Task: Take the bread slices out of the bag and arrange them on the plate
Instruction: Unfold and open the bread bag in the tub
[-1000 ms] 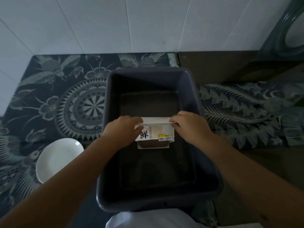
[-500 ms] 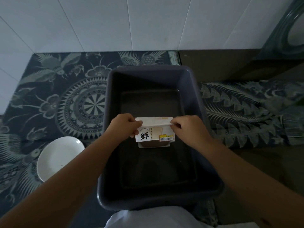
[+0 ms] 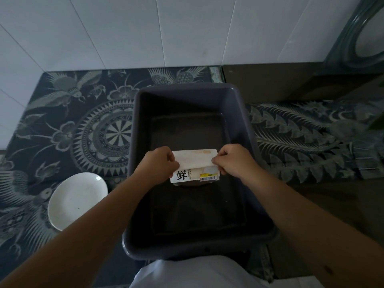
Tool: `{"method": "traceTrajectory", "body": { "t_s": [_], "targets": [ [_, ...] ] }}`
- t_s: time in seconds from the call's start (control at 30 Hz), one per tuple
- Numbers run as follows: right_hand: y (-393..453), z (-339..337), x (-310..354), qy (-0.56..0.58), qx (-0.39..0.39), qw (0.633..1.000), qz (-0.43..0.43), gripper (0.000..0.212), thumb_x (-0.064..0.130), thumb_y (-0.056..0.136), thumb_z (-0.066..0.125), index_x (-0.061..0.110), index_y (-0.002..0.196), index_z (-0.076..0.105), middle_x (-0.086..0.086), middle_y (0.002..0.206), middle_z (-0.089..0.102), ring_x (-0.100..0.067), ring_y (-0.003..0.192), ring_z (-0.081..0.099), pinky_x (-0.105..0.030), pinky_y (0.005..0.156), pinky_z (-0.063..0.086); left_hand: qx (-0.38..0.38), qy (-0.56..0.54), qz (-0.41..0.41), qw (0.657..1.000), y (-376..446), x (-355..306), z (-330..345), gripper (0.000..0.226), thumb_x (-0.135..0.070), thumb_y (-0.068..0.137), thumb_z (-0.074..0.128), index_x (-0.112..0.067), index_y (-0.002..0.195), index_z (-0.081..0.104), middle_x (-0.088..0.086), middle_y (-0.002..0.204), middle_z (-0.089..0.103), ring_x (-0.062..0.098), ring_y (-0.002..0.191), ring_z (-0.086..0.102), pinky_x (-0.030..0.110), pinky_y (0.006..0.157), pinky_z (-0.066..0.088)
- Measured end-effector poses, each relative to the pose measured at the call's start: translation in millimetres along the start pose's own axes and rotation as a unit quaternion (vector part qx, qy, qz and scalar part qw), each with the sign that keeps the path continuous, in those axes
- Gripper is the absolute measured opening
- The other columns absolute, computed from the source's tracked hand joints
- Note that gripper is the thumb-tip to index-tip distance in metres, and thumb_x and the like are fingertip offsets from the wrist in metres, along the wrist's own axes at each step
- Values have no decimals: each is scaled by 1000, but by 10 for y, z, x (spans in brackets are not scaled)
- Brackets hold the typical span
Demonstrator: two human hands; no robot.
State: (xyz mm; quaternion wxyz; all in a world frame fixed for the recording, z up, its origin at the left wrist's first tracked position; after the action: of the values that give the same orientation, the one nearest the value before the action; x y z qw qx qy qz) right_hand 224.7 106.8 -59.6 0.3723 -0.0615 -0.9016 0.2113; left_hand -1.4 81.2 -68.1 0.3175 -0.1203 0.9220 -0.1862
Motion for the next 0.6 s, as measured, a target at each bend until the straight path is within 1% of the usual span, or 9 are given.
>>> {"method": "traceTrajectory", "body": {
  "t_s": [0.07, 0.1, 0.17, 0.23, 0.3, 0.37, 0.43, 0.53, 0.6],
  "targets": [
    [-74, -15, 64, -46, -1, 999, -22, 9, 22, 82, 68, 19, 74, 63, 2, 60, 69, -3, 45, 62, -21, 47, 45, -8, 18, 19, 1000, -66, -35, -42, 10, -25, 83, 67, -29, 79, 59, -6, 74, 67, 1, 51, 65, 17, 46, 46],
    [-120, -19, 100, -73, -2, 997, -36, 9, 22, 81, 68, 19, 74, 63, 3, 62, 68, -3, 47, 62, -22, 46, 46, -8, 24, 27, 999, -102, -57, -54, 10, -25, 83, 66, -30, 78, 60, -7, 74, 66, 0, 51, 65, 16, 46, 47],
    [-214, -19, 167, -115, -4, 992, -59, 9, 24, 80, 67, 19, 76, 62, 3, 68, 67, -8, 55, 64, -30, 50, 53, -4, 40, 38, 998, -172, -87, -69, 11, -25, 84, 66, -30, 76, 60, -8, 73, 66, 0, 51, 65, 16, 47, 47],
    [-295, -9, 191, -126, -1, 990, -70, 8, 25, 78, 67, 20, 76, 61, 2, 71, 67, -12, 58, 65, -37, 57, 58, 5, 53, 38, 998, -251, -79, -58, 12, -24, 84, 65, -29, 74, 60, -7, 70, 68, 1, 54, 65, 16, 48, 46],
    [-341, 13, 181, -134, 9, 988, -74, 7, 25, 77, 67, 22, 75, 61, 2, 70, 67, -13, 59, 65, -38, 58, 59, 21, 59, 34, 997, -312, -53, -18, 11, -24, 85, 64, -26, 74, 60, -6, 69, 69, 3, 55, 66, 17, 47, 46],
    [-375, 86, 136, -150, 36, 986, -66, 6, 27, 77, 66, 23, 76, 61, 2, 69, 67, -14, 58, 66, -38, 58, 59, 46, 64, 27, 997, -359, -16, 45, 9, -23, 85, 63, -23, 76, 61, -4, 71, 70, 4, 56, 67, 19, 49, 48],
    [-397, 188, 63, -152, 76, 984, -46, 6, 27, 79, 67, 23, 79, 61, 1, 68, 69, -13, 54, 67, -33, 54, 59, 73, 72, 19, 995, -382, 16, 115, 9, -22, 86, 62, -19, 77, 61, -1, 70, 71, 7, 57, 67, 25, 55, 53],
    [-405, 276, 12, -153, 104, 982, -40, 6, 25, 81, 67, 22, 80, 61, 0, 67, 71, -12, 50, 68, -32, 53, 60, 108, 100, 19, 989, -405, 29, 214, 9, -21, 86, 60, -16, 79, 60, 3, 72, 73, 15, 65, 69, 36, 71, 60],
    [-395, 276, 8, -158, 106, 980, -52, 6, 25, 82, 66, 23, 81, 61, 0, 66, 70, -11, 48, 68, -32, 53, 60, 109, 106, 22, 988, -406, 29, 236, 8, -23, 87, 60, -17, 82, 59, 2, 75, 72, 15, 68, 69, 36, 72, 60]
  ]
}}
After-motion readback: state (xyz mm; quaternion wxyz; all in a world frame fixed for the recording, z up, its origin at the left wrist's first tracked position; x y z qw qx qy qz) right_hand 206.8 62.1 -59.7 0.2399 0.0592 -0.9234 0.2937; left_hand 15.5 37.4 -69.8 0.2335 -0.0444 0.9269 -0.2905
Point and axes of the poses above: each hand's wrist, its own y-axis towards the middle knuckle, its own z-axis out of the palm, x = y × z, the point moved 10 cm from there along y, towards the middle knuckle
